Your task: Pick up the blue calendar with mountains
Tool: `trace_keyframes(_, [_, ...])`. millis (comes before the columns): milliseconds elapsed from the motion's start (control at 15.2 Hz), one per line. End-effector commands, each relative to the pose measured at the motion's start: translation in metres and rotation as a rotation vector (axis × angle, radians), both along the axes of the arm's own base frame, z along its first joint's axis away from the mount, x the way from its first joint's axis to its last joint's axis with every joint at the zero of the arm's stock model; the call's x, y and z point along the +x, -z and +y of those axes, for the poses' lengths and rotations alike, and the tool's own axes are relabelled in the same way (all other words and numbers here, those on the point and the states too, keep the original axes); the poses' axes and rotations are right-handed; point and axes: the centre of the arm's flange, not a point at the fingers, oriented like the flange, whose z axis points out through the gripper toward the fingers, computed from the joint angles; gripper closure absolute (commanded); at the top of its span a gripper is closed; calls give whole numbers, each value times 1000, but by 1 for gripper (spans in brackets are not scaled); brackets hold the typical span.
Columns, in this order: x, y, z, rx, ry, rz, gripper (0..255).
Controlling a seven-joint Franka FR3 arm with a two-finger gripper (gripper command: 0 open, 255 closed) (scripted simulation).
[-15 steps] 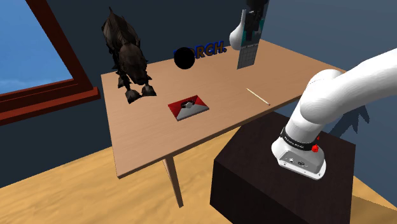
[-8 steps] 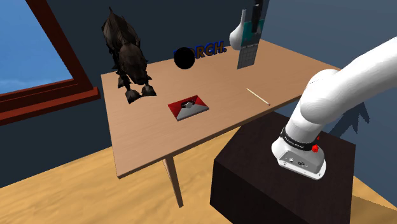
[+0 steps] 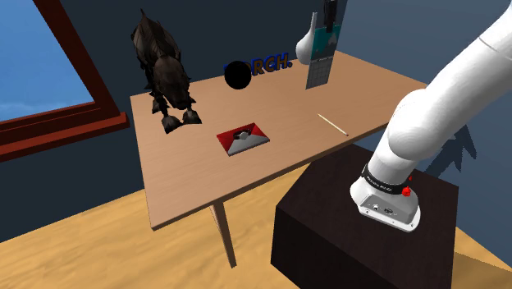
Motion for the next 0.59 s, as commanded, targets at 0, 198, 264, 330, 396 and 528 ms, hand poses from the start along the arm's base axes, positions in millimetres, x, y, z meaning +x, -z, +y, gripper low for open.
trace_keyframes(0, [17, 1, -20, 0, -56, 16, 0])
trace_keyframes(198, [43, 2, -50, 2, -131, 38, 0])
trace_keyframes(264, [52, 2, -60, 3, -157, 46, 0])
trace_keyframes(330, [62, 3, -70, 3, -182, 53, 0])
trace_keyframes(396, [71, 3, -79, 4, -207, 61, 0])
trace_keyframes(528, [91, 5, -97, 5, -257, 76, 0])
